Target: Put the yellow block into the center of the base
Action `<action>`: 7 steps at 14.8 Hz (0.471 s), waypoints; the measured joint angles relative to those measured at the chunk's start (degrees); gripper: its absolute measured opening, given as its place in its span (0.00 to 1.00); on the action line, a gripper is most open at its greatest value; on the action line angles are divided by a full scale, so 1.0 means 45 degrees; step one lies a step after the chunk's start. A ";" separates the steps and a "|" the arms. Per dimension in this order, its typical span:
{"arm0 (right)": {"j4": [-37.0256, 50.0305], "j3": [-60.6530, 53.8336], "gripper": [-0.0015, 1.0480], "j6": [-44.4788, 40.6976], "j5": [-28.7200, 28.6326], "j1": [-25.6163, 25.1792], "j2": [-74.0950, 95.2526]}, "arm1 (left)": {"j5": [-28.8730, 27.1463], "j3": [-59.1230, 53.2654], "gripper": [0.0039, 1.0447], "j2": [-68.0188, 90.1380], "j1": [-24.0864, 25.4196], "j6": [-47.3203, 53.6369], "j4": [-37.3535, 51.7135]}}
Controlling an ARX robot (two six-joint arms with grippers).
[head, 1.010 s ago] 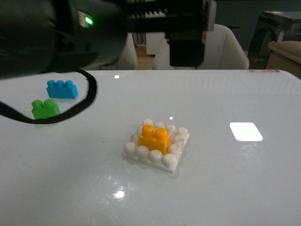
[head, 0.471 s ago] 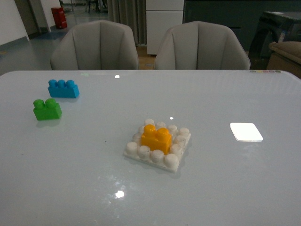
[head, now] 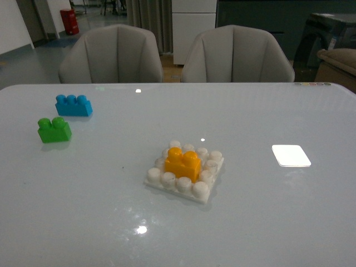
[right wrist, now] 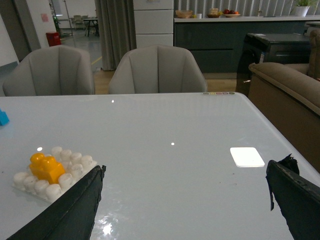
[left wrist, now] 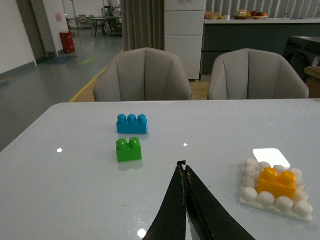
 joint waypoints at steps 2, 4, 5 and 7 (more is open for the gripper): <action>-0.0005 0.0000 0.94 0.0000 0.0000 0.0000 0.0000 | 0.1715 -0.0724 0.01 -0.1749 0.1666 0.0005 -0.1132; -0.0005 0.0000 0.94 0.0000 0.0000 0.0000 0.0000 | 0.1719 -0.1088 0.01 -0.2288 0.1695 0.0005 -0.1224; -0.0005 0.0000 0.94 0.0000 0.0000 0.0000 0.0000 | 0.1724 -0.1088 0.01 -0.2409 0.1695 0.0005 -0.1234; -0.0005 0.0000 0.94 0.0000 0.0000 0.0000 0.0000 | 0.1719 -0.1088 0.01 -0.2623 0.1690 0.0005 -0.1467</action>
